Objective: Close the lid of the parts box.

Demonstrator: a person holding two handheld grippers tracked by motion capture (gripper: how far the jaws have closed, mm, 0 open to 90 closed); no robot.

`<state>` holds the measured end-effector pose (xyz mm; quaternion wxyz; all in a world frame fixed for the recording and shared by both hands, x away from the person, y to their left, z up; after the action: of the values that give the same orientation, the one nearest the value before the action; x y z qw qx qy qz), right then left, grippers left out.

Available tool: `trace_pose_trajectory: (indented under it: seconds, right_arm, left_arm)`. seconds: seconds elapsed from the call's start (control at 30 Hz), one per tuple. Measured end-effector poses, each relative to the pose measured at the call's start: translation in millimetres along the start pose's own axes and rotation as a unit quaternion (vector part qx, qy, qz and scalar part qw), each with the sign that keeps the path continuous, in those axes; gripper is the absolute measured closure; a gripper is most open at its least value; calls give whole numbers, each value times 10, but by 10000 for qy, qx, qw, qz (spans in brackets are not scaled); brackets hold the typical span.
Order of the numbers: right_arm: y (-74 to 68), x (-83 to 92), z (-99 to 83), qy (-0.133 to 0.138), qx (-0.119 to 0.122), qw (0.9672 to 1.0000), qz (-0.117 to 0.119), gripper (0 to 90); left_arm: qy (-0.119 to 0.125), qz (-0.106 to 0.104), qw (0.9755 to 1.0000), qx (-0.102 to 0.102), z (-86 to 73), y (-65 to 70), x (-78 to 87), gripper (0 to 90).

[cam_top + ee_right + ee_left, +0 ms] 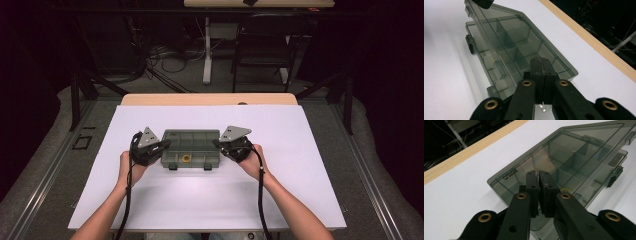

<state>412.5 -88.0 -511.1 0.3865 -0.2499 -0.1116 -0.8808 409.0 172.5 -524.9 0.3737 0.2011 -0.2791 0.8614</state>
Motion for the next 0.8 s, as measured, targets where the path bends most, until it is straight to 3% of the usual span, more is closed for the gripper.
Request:
trace_pose_trajectory:
  seconds: [0.4, 0.8]
  right_arm:
    - [-95, -80, -46, -172, 60, 9996, 220, 900]
    - [-162, -131, -98, -270, 171, 9991, 281, 900]
  left_arm:
    - [-61, -42, 10000, 4, -79, 53, -12, 861]
    - [-57, -59, 10000, 54, -143, 91, -32, 861]
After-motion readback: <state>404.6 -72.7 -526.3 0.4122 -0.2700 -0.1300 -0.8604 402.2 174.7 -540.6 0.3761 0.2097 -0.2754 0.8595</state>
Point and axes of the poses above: each handheld gripper's, and its own axes: x roughly backward along the jaws, z roughly out of its top, y roughly to its right, the point moved 4 cm from there along -x, roughly forward along the jaws, and after that the axes turned 14 degrees about -x, right-handed, at the moved point
